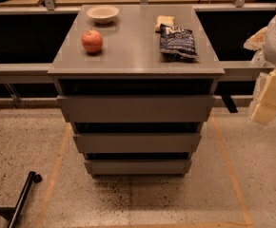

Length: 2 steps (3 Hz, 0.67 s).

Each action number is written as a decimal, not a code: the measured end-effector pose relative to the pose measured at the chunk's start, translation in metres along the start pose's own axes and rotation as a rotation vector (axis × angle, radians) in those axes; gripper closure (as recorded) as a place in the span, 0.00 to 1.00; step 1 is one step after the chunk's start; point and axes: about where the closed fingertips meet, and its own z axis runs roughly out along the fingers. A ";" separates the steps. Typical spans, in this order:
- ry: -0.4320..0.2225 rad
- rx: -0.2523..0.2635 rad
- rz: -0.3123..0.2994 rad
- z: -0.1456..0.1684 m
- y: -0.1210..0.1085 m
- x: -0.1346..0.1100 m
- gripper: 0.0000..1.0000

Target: Open bottom drawer

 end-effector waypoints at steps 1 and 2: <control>0.000 0.000 0.000 0.000 0.000 0.000 0.00; 0.027 0.009 -0.029 0.010 -0.005 -0.001 0.00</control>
Offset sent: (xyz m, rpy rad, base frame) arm 0.0212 0.0008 -0.0264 -0.0905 0.0099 0.0504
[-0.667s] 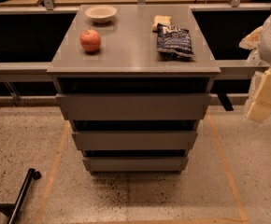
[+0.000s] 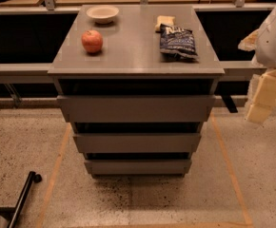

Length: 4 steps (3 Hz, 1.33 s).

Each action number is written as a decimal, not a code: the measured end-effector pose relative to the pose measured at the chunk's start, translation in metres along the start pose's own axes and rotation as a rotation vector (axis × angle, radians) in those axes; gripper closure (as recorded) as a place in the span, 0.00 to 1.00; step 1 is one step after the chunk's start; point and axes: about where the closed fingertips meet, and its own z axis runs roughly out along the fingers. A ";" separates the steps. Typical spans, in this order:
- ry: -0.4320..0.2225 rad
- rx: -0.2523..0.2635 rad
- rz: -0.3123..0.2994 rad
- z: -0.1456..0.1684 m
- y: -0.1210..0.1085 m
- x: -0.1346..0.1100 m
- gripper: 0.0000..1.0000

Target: Open bottom drawer

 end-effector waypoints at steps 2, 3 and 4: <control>-0.043 -0.030 -0.015 0.089 -0.008 -0.004 0.00; -0.104 -0.005 0.067 0.131 -0.008 -0.008 0.00; -0.123 0.031 0.071 0.133 -0.016 -0.013 0.00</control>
Offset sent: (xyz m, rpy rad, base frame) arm 0.0527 0.0168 -0.1256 0.0642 0.0094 0.0414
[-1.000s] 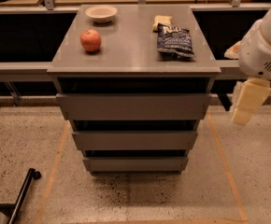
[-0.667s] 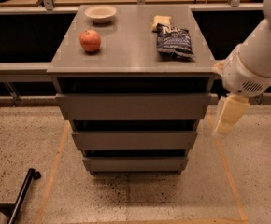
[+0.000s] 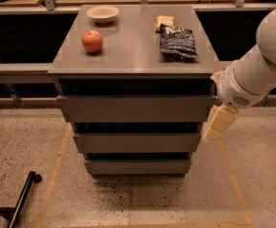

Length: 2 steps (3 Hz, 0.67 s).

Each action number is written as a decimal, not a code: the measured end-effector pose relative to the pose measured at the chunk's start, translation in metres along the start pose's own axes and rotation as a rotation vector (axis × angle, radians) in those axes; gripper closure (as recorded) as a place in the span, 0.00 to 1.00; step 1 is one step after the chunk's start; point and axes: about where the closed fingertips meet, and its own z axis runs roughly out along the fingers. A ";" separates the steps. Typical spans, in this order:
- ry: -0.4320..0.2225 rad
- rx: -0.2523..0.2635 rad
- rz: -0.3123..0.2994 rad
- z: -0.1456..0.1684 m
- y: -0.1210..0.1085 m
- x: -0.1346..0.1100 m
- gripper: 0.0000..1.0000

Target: Open bottom drawer

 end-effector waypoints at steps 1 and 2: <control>-0.005 -0.030 0.002 0.022 0.008 -0.008 0.00; -0.016 -0.085 -0.013 0.065 0.024 -0.013 0.00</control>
Offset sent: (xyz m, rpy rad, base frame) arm 0.0060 0.0587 -0.1241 0.0554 0.1358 0.0833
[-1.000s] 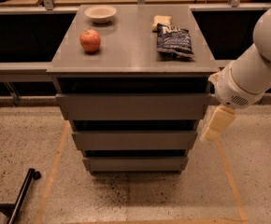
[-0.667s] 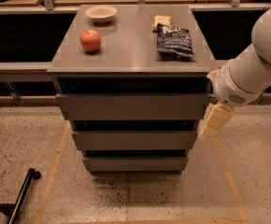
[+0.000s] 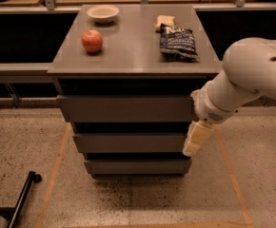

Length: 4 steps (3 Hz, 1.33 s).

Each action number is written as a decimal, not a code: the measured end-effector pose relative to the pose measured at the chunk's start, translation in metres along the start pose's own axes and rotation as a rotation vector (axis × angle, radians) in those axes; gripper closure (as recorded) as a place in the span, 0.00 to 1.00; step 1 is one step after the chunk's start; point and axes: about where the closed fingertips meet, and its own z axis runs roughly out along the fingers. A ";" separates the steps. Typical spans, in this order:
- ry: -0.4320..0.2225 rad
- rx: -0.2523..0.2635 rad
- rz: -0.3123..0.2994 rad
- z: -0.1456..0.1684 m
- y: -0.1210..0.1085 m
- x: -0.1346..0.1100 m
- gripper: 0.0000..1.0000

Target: Open bottom drawer

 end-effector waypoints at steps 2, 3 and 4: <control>-0.102 -0.099 0.006 0.099 0.023 -0.004 0.00; -0.116 -0.110 0.015 0.112 0.024 -0.004 0.00; -0.106 -0.111 0.031 0.122 0.026 0.005 0.00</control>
Offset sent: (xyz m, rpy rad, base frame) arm 0.0195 0.0604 -0.1570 0.2298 0.1045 0.0441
